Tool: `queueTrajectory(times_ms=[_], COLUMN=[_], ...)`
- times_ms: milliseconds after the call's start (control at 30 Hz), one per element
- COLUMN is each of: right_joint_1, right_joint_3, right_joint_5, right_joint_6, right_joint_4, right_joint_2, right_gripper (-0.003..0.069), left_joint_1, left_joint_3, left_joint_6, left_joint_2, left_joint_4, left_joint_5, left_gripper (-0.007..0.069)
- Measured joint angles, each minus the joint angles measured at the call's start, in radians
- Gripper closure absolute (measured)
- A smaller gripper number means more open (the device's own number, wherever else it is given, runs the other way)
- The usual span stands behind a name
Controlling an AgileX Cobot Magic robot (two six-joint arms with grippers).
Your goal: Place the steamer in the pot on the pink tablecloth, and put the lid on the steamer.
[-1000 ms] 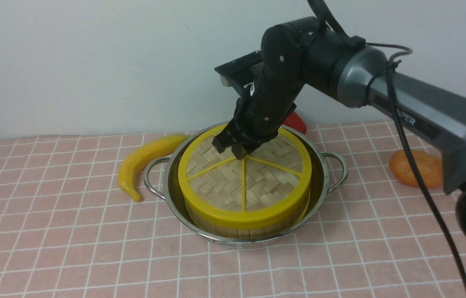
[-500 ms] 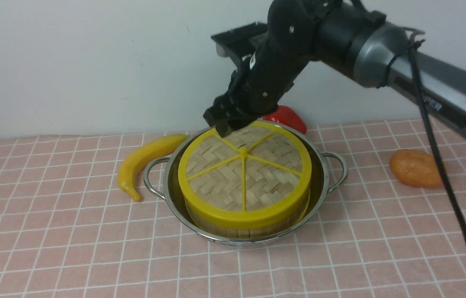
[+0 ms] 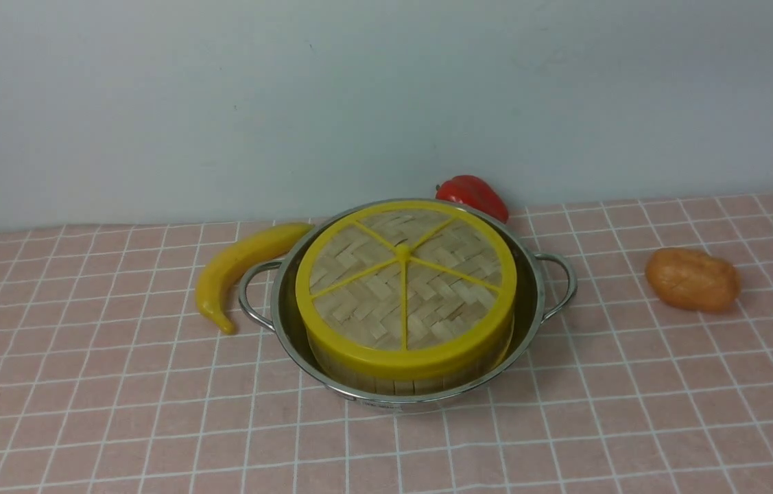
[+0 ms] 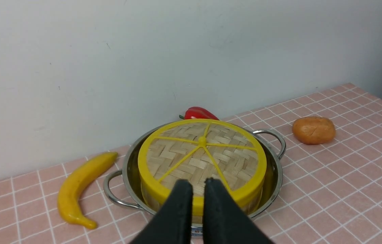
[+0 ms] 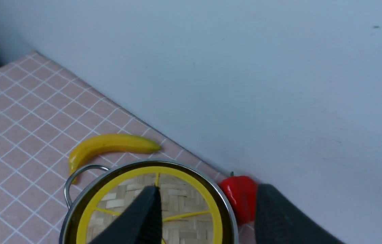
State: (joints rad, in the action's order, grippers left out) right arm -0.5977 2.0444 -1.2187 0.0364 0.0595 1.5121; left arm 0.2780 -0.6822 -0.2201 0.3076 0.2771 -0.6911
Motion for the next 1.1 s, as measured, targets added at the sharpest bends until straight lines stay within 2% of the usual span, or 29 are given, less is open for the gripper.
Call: queueTrajectory(times_ms=[167,233,267,300,367,500,567,833,967,1100], right_joint_1=[0.000,0.000,0.000,0.000,0.000,0.000,0.000,0.000,0.004,0.077], right_joint_3=[-0.303,-0.469,-0.486,-0.639,-0.794,-1.003,-1.062,-1.170,-1.179,-1.219], right_joint_5=[0.023,0.124,0.137,0.269,0.401,0.592,0.621,0.631,0.604,0.603], right_joint_6=[0.019,0.024,0.024,0.030,0.034,0.034,0.036,0.036,0.030,0.017], right_joint_4=[-0.005,-0.015,-0.015,-0.026,-0.035,-0.059,-0.073,-0.095,-0.059,-0.013], right_joint_2=[-0.225,-0.307,-0.315,-0.388,-0.440,-0.539,-0.564,-0.583,-0.587,-0.642], right_gripper=[0.0470,0.0549,0.0549,0.0622,0.0667,0.0675,0.0675,0.0666,0.0662,0.0657], left_joint_1=[0.000,0.000,0.000,0.000,0.000,0.000,0.000,0.000,0.000,0.000], left_joint_3=[0.000,0.000,0.000,0.000,0.000,0.000,0.000,0.000,0.000,0.000], left_joint_6=[0.000,0.000,0.000,0.000,0.000,0.000,0.000,0.000,0.000,0.000], left_joint_2=[0.000,0.000,0.000,0.000,0.000,0.000,0.000,0.000,0.000,0.000], left_joint_4=[0.000,0.000,0.000,0.000,0.000,0.000,0.000,0.000,0.000,-0.001], left_joint_5=[0.000,0.000,0.000,0.000,0.000,0.000,0.000,0.000,0.000,0.000], left_gripper=[0.0560,0.0560,0.0560,0.0560,0.0560,0.0560,0.0560,0.0550,0.0542,0.0539])
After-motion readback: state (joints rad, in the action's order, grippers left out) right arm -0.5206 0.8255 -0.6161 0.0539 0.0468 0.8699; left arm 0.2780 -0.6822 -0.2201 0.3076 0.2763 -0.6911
